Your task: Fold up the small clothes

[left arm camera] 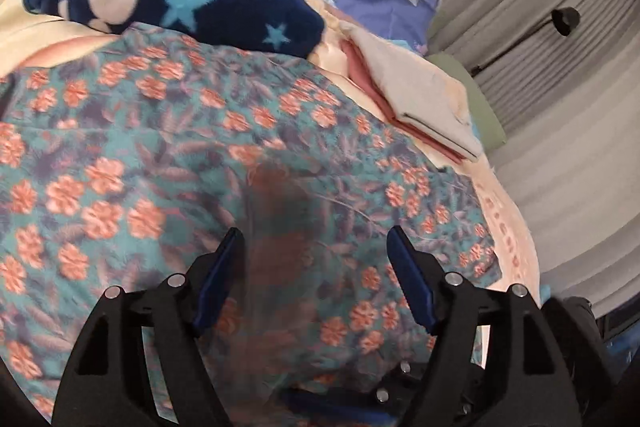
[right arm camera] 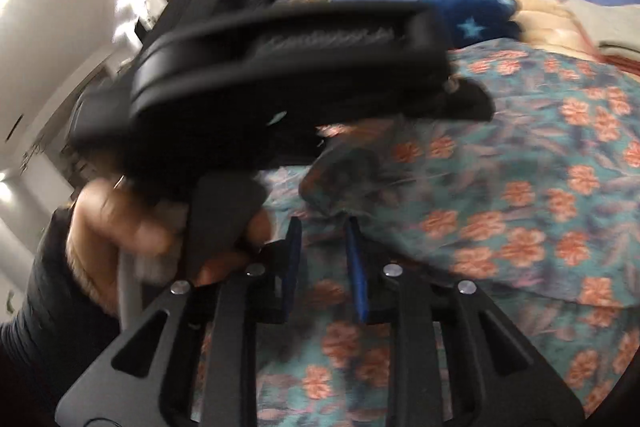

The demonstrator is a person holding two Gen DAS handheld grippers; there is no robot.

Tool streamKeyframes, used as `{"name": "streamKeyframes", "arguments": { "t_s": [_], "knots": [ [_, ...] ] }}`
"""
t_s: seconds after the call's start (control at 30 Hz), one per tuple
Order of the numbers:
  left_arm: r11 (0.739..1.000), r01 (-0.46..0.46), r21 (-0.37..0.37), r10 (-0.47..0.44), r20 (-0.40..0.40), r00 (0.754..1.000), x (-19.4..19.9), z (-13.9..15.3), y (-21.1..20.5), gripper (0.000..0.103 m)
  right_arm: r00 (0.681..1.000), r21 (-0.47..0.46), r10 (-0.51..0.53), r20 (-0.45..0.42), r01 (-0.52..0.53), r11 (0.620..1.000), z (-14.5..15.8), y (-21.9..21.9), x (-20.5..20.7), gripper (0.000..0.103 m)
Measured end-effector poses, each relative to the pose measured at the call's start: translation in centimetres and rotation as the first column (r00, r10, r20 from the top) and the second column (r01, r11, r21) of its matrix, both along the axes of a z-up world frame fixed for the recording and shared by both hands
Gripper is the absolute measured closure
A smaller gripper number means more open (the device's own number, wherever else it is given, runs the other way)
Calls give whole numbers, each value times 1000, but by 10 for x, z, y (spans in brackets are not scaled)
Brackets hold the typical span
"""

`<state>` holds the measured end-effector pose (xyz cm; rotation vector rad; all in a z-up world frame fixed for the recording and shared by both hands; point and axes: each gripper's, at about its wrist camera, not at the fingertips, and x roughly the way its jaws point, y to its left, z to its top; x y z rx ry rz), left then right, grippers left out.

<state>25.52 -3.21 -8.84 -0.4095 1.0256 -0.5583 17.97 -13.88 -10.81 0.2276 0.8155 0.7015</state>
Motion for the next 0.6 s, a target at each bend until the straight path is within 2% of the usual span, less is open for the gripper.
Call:
{"name": "streamKeyframes", "arguments": {
  "t_s": [0.03,0.1,0.17,0.27,0.37,0.43,0.53,0.57,0.6],
  "knots": [
    [1000,-6,-11,6,-10,1000,1,-1,5,30,1000,6,2,-8,-2,1000,-1,0,1,75],
    [1000,7,19,-7,-6,1000,0,-3,7,47,999,27,-31,-25,32,999,-1,-8,3,73],
    [997,31,68,-32,4,999,-1,-6,7,98,997,41,-74,-36,76,996,0,-16,2,72],
    [997,38,61,-40,20,999,-3,-4,9,101,988,6,-152,-26,152,988,7,-29,-5,72],
    [998,43,39,-46,80,996,-7,23,7,101,984,13,-179,-4,179,984,11,-48,-18,69],
    [998,57,6,-57,145,988,-10,58,4,101,977,32,-214,-2,214,976,8,-67,-26,69],
    [996,85,-7,-80,257,963,-21,116,0,101,948,91,-317,-14,317,944,6,-97,-28,69],
    [996,89,-3,-85,291,953,-25,133,0,101,933,106,-359,-17,359,927,6,-105,-27,66],
    [996,93,4,-89,324,942,-30,148,1,101,897,112,-441,-22,440,891,5,-117,-27,61]
  ]
}}
